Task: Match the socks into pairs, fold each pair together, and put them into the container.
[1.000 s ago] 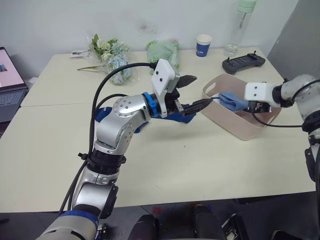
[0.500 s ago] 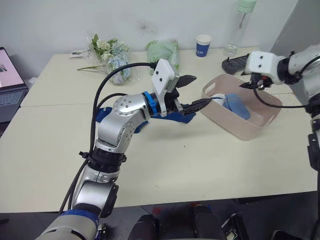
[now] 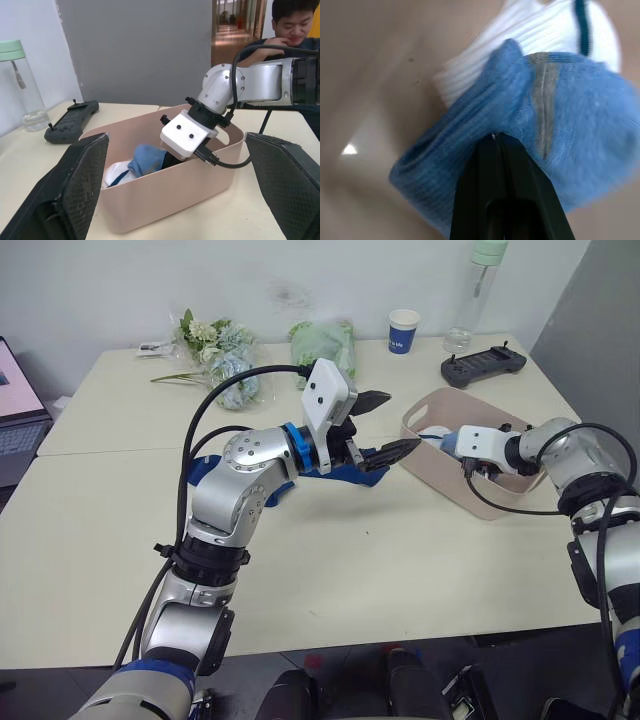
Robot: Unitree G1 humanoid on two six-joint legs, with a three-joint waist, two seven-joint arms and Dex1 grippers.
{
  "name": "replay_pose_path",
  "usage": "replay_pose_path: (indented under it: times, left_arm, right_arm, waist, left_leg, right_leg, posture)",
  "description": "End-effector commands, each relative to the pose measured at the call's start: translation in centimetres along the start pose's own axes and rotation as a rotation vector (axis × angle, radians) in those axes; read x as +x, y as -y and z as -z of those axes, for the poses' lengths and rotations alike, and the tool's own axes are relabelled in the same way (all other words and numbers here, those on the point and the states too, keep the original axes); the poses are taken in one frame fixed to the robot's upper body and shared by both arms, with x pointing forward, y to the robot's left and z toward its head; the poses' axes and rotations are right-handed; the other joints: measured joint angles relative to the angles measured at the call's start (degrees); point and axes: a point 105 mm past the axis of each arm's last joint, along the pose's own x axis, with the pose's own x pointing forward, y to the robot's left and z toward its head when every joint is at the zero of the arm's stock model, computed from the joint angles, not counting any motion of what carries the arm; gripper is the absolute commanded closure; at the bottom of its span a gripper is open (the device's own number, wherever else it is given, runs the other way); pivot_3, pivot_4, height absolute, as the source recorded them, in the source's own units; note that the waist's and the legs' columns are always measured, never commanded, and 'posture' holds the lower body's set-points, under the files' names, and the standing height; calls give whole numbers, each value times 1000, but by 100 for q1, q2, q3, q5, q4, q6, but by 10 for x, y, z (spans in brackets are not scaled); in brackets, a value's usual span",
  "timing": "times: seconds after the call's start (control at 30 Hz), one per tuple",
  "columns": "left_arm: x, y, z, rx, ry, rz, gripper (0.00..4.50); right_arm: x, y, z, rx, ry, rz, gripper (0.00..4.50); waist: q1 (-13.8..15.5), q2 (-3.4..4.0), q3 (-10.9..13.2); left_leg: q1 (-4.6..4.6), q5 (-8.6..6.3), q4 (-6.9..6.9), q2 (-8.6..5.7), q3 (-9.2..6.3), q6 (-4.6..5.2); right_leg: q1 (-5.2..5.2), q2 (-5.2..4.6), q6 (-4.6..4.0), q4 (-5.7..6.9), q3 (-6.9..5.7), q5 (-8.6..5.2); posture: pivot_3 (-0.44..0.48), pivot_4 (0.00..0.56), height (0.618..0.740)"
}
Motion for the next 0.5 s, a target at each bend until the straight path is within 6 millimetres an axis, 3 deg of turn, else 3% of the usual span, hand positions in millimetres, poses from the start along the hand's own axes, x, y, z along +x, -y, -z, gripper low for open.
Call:
replay_pose_path:
  times: [0.03, 0.2, 0.43, 0.5]
  left_arm:
    - [-2, 2, -10, 40, 19, 2, 0]
    - [-6, -1, -9, 40, 14, -10, 0]
    - [-25, -8, 2, 44, -49, -21, 0]
    - [-36, -14, 7, 56, -74, -59, 0]
  right_arm:
    - [-15, 20, -3, -10, 8, 79, 4473]
    - [-43, 46, -12, -31, 34, 147, 4473]
    - [-82, 84, -42, 8, 181, 292, 4473]
    - [-90, 93, -59, 62, 301, 345, 4112]
  waist:
    - [1, 0, 0]
    - [4, 0, 0]
    - [-16, 2, -1]
    - [-9, 2, -1]
  left_leg:
    - [0, 0, 0, 0, -1, 0]
    - [-2, 0, 0, -1, 0, 0]
    - [1, 0, -4, -1, 3, 0]
    - [0, 0, -4, 0, 1, 0]
  right_leg:
    - [0, 0, 0, 0, -1, 0]
    - [-1, -1, 0, -2, 0, 0]
    - [-3, 6, 0, 0, 2, 0]
    - [-3, 5, 0, 1, 1, 0]
  posture:
    - [0, 150, 740]
    - [0, 150, 740]
    - [0, 150, 740]
    - [0, 150, 740]
